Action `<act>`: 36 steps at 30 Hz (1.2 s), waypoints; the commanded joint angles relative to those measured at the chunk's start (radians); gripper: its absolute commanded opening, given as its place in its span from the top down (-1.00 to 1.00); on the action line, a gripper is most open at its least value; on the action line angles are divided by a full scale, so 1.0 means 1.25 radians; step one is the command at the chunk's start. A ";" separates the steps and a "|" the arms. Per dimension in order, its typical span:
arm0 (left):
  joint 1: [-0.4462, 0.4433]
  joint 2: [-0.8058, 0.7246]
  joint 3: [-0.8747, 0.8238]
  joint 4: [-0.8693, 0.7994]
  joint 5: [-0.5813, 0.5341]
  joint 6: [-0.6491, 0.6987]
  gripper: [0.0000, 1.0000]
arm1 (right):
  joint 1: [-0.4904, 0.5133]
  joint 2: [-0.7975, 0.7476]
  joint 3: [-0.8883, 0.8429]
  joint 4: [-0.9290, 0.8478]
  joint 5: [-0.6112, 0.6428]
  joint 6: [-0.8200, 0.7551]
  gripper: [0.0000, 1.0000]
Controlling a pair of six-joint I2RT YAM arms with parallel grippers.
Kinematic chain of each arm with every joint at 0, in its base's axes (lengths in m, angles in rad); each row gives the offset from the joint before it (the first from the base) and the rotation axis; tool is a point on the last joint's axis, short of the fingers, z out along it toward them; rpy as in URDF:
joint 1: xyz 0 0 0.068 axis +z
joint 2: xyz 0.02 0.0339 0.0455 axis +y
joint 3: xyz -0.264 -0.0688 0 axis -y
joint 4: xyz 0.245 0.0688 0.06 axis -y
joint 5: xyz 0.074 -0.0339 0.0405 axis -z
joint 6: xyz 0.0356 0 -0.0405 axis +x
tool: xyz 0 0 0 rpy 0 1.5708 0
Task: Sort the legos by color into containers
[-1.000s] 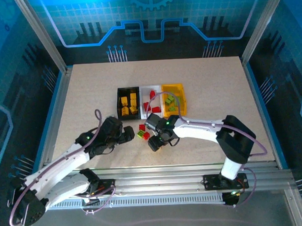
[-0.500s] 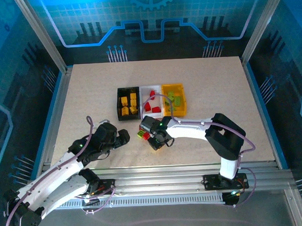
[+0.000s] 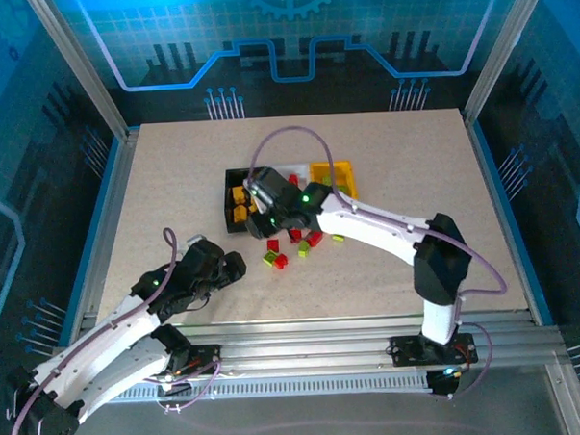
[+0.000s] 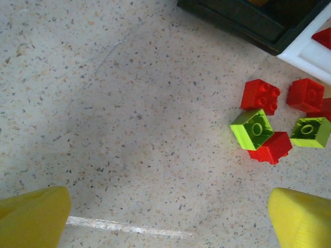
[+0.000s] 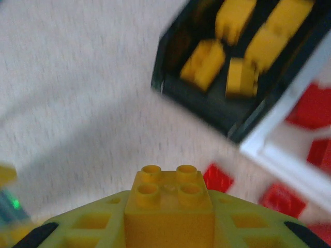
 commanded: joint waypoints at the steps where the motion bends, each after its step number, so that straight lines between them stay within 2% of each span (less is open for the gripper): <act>1: 0.005 -0.003 -0.018 0.000 0.000 -0.029 -0.98 | -0.034 0.117 0.107 -0.034 -0.014 0.000 0.26; 9: 0.005 -0.015 -0.029 -0.008 0.022 -0.021 -0.98 | -0.079 0.315 0.375 -0.093 -0.043 0.031 0.25; 16: 0.004 -0.039 -0.036 -0.019 0.022 -0.013 -0.98 | -0.087 0.350 0.433 -0.093 -0.056 0.043 0.23; 18: 0.004 -0.038 -0.036 -0.022 0.023 -0.009 -0.98 | -0.088 0.357 0.460 -0.110 -0.046 0.048 0.15; 22: 0.005 -0.038 -0.035 -0.021 0.026 -0.005 -0.98 | -0.095 0.415 0.517 -0.138 -0.044 0.054 -0.30; 24: 0.004 -0.038 -0.036 -0.018 0.028 -0.002 -0.98 | -0.096 0.418 0.536 -0.143 -0.043 0.048 -0.39; 30: 0.005 -0.032 -0.031 0.012 0.048 0.020 -0.98 | -0.100 0.320 0.471 -0.108 -0.021 0.049 -0.41; 36: 0.004 0.039 -0.009 0.088 0.087 0.065 -0.98 | -0.107 0.115 0.219 -0.011 0.006 0.084 -0.37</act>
